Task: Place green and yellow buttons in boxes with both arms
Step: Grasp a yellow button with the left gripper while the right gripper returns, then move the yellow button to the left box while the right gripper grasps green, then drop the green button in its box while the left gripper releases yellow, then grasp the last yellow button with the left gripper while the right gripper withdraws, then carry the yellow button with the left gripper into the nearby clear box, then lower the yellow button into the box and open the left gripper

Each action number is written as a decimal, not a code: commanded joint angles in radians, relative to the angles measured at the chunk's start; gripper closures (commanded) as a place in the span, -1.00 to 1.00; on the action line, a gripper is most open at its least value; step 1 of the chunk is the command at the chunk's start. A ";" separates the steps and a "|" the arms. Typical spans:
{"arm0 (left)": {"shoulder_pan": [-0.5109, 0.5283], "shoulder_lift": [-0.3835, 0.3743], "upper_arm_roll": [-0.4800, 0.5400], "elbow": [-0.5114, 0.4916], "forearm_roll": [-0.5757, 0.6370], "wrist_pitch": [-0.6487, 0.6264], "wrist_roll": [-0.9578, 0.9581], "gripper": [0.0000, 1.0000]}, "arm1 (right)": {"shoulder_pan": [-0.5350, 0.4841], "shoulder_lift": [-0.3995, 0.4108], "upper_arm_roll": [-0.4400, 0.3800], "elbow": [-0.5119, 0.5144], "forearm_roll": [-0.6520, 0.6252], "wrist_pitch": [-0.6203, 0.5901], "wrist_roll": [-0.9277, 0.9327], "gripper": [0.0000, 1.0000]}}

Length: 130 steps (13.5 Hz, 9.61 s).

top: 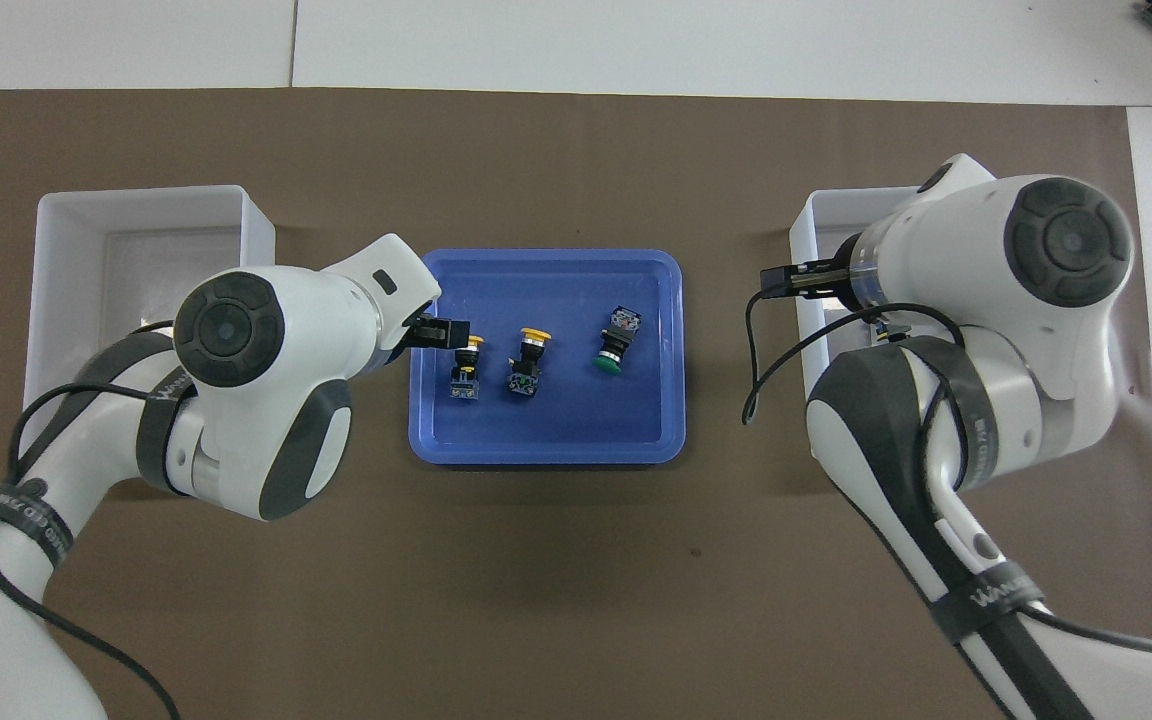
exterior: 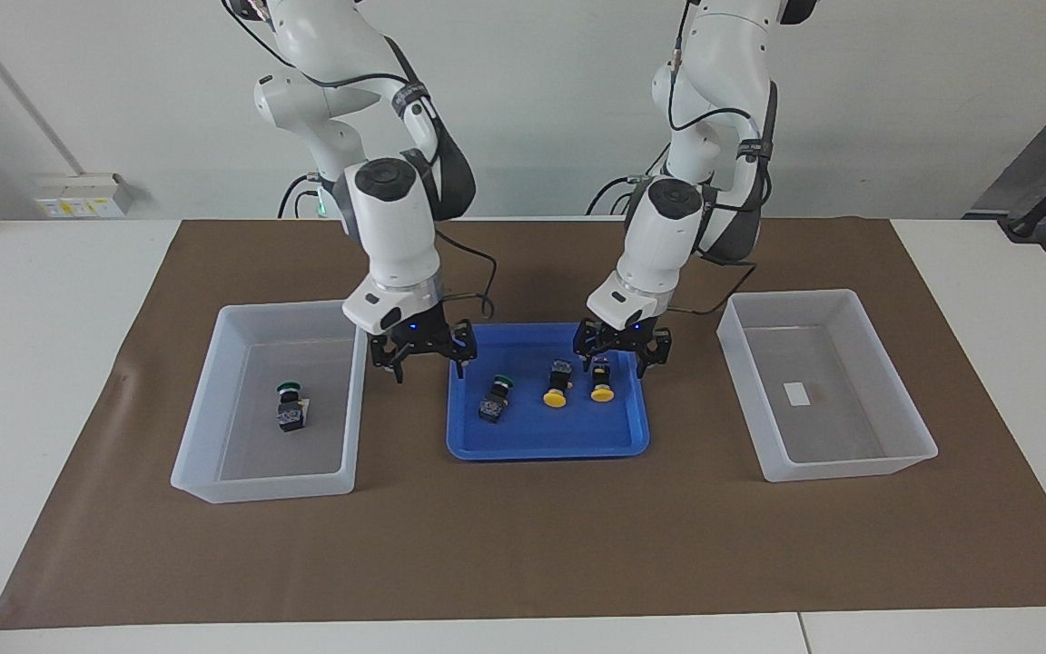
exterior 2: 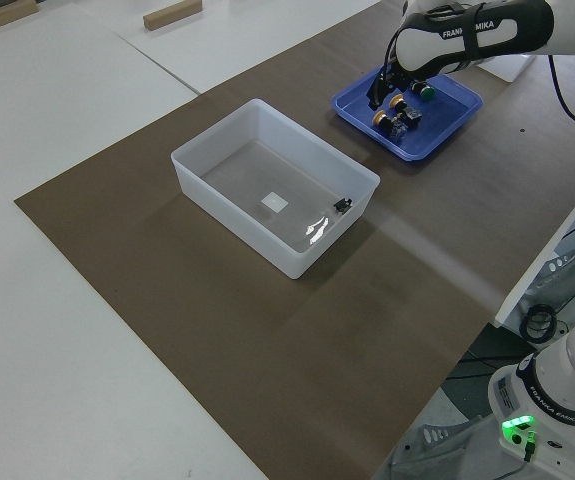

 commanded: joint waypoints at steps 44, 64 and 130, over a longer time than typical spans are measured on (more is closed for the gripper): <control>0.490 -0.040 0.023 0.094 0.039 0.030 0.466 -1.00 | -0.455 -0.104 -0.009 -0.167 0.022 -0.024 -0.651 -0.64; -0.131 0.082 0.013 -0.007 0.039 0.145 -0.172 -1.00 | -0.482 -0.323 -0.014 0.268 0.022 -0.819 -0.287 -1.00; 0.428 -0.324 0.014 0.390 0.046 -0.891 0.338 -1.00 | -0.469 -0.352 0.011 0.284 0.006 -0.834 -0.304 -1.00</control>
